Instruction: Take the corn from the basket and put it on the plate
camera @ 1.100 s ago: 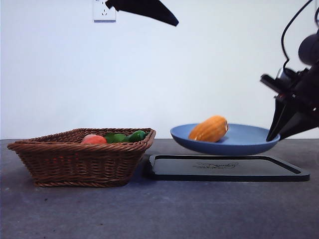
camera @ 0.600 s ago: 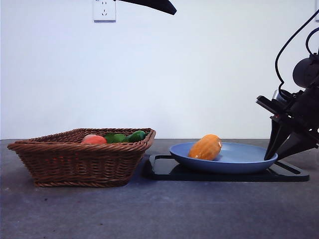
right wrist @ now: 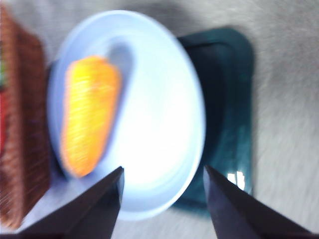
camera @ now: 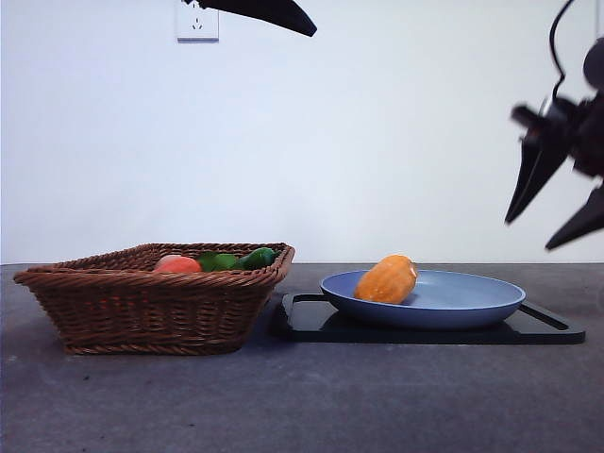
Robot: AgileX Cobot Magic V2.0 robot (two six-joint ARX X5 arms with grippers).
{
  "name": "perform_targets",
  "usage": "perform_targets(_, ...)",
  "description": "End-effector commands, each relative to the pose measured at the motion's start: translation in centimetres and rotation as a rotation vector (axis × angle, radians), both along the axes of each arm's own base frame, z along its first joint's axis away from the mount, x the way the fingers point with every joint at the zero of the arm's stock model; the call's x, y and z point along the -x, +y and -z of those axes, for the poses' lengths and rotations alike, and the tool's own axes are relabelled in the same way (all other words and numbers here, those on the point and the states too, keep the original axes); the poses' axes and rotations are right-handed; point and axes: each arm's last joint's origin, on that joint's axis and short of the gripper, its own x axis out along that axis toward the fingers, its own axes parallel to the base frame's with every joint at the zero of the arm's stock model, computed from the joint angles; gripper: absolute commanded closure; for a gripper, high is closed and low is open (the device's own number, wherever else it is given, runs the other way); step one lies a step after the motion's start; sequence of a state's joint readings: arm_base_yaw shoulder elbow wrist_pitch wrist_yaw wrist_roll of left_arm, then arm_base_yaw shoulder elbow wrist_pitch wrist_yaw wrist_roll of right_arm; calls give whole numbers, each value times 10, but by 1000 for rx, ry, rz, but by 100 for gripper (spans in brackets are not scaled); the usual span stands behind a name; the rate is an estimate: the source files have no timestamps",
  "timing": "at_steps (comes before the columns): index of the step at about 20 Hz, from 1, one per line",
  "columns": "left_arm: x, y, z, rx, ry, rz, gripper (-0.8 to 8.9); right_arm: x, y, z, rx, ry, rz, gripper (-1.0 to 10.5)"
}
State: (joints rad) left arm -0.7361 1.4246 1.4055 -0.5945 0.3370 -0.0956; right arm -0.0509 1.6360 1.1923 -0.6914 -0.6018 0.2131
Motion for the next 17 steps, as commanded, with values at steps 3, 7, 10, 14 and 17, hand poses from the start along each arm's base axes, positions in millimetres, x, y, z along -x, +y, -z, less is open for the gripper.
perform_targets(3, -5, 2, -8, 18, -31, -12, 462, 30, 2, -46, 28, -106, -47, 682)
perform_targets(7, -8, 5, -8, 17, -30, -25, 462, 80, 11, -89, 53, -203, -115, 682)
perform_targets(10, -8, 6, -8, 17, -30, -29, 464, 126, 22, -115, 70, -268, -194, 682)
perform_targets(14, -8, 6, -8, 16, -28, -29, 550, 183, 31, -136, 68, -357, -275, 697)
perform_targets(17, -8, 6, -8, 14, -27, -29, 695, 215, 31, -145, 71, -415, -301, 829)
